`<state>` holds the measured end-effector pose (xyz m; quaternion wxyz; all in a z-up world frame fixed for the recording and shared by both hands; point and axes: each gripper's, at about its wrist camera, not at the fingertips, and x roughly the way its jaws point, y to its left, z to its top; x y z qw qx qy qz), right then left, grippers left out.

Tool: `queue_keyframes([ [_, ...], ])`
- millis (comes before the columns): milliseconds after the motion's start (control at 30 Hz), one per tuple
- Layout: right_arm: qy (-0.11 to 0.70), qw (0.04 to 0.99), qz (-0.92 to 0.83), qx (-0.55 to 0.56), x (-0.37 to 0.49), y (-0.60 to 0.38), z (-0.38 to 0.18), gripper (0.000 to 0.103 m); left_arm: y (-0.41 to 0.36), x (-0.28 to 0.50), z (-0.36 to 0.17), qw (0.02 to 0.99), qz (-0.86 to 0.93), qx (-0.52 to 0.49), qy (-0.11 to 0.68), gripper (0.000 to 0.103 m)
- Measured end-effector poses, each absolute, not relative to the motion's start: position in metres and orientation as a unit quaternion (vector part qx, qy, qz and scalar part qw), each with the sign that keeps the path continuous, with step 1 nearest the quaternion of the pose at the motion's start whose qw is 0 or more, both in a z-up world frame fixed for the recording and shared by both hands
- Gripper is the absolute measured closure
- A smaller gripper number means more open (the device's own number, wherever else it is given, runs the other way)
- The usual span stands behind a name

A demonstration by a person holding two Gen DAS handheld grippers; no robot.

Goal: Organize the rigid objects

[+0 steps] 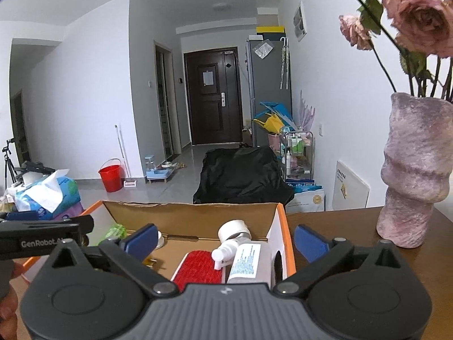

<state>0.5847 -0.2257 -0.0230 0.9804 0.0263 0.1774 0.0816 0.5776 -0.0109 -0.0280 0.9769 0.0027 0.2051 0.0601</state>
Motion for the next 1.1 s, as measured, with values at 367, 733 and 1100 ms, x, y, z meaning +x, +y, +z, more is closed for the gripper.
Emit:
queue_keyframes([
  [367, 0.157, 0.984, 0.076, 0.024, 0.528, -0.232, -0.002, 0.000, -0.012, 0.519, -0.004, 0.984, 0.040, -0.001, 0.175, 0.000],
  [733, 0.139, 0.987, 0.084, 0.019, 0.461, -0.234, 0.015, 0.000, -0.015, 0.460, 0.012, 0.986, 0.019, -0.010, 0.165, 0.000],
  [1100, 0.136, 0.986, 0.095, 0.006, 0.395, -0.228, 0.024, 0.000, -0.010, 0.405, 0.020, 0.985, 0.016, -0.019, 0.170, 0.000],
])
